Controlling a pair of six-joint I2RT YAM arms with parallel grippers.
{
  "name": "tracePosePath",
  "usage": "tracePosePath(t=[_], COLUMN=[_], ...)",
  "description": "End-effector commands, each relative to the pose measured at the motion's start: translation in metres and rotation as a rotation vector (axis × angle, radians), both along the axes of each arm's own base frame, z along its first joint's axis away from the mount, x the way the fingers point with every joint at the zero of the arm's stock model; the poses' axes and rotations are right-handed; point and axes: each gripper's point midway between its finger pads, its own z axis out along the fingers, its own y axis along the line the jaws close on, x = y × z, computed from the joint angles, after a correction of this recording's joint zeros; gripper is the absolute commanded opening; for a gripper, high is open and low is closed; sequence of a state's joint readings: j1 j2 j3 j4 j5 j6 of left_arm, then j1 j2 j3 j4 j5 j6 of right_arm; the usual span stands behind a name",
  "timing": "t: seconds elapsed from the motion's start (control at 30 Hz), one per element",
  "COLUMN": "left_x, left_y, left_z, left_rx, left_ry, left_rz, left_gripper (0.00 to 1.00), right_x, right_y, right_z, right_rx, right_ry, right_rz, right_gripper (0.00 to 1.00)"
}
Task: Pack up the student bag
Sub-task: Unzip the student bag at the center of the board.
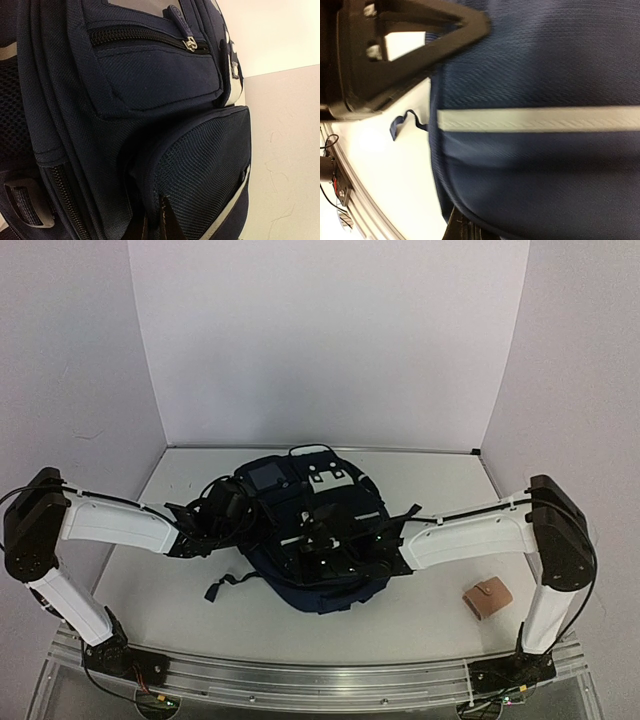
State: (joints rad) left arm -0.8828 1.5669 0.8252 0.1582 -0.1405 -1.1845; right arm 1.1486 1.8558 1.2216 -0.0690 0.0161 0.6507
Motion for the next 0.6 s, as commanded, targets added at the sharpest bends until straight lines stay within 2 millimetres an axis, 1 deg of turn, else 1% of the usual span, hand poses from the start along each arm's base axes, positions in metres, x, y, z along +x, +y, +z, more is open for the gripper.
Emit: tracePosePath(t=[0.0, 0.1, 0.13, 0.2, 0.27, 0.3, 0.33, 0.4, 0.47, 0.5, 0.53, 0.57], left_x=[-0.006, -0.007, -0.007, -0.008, -0.01, -0.011, -0.012, -0.013, -0.013, -0.014, -0.015, -0.015], left_y=[-0.024, -0.025, -0.024, -0.018, -0.01, -0.005, 0.0, 0.01, 0.018, 0.022, 0.026, 0.027], left_z=[0.027, 0.028, 0.028, 0.03, 0.035, 0.038, 0.04, 0.045, 0.053, 0.057, 0.059, 0.064], left_rx=[-0.101, -0.1, -0.098, -0.09, -0.082, -0.072, -0.047, 0.023, 0.119, 0.171, 0.224, 0.265], left_ry=[-0.043, -0.045, -0.048, -0.062, -0.091, -0.108, -0.122, -0.149, -0.184, -0.204, -0.223, -0.254], left_rz=[-0.05, -0.05, -0.049, -0.041, -0.034, -0.029, -0.029, -0.033, -0.057, -0.074, -0.099, -0.128], left_gripper=[0.0, 0.0, 0.0, 0.0, 0.02, 0.08, 0.17, 0.33, 0.49, 0.56, 0.61, 0.66], right_x=[0.002, 0.009, 0.012, 0.016, 0.016, 0.016, 0.015, 0.015, 0.018, 0.022, 0.027, 0.031], right_y=[0.059, 0.066, 0.066, 0.062, 0.054, 0.049, 0.041, 0.024, -0.004, -0.02, -0.036, -0.051], right_z=[0.044, 0.046, 0.047, 0.056, 0.064, 0.068, 0.074, 0.08, 0.083, 0.082, 0.083, 0.081], right_rx=[0.16, 0.162, 0.158, 0.162, 0.161, 0.157, 0.153, 0.13, 0.086, 0.061, 0.04, 0.021], right_ry=[-0.089, -0.115, -0.128, -0.15, -0.167, -0.173, -0.182, -0.204, -0.235, -0.252, -0.265, -0.269], right_rz=[0.072, 0.056, 0.039, 0.016, 0.006, 0.001, -0.009, -0.036, -0.097, -0.134, -0.167, -0.196], right_gripper=[0.0, 0.0, 0.0, 0.01, 0.12, 0.18, 0.27, 0.41, 0.56, 0.62, 0.68, 0.72])
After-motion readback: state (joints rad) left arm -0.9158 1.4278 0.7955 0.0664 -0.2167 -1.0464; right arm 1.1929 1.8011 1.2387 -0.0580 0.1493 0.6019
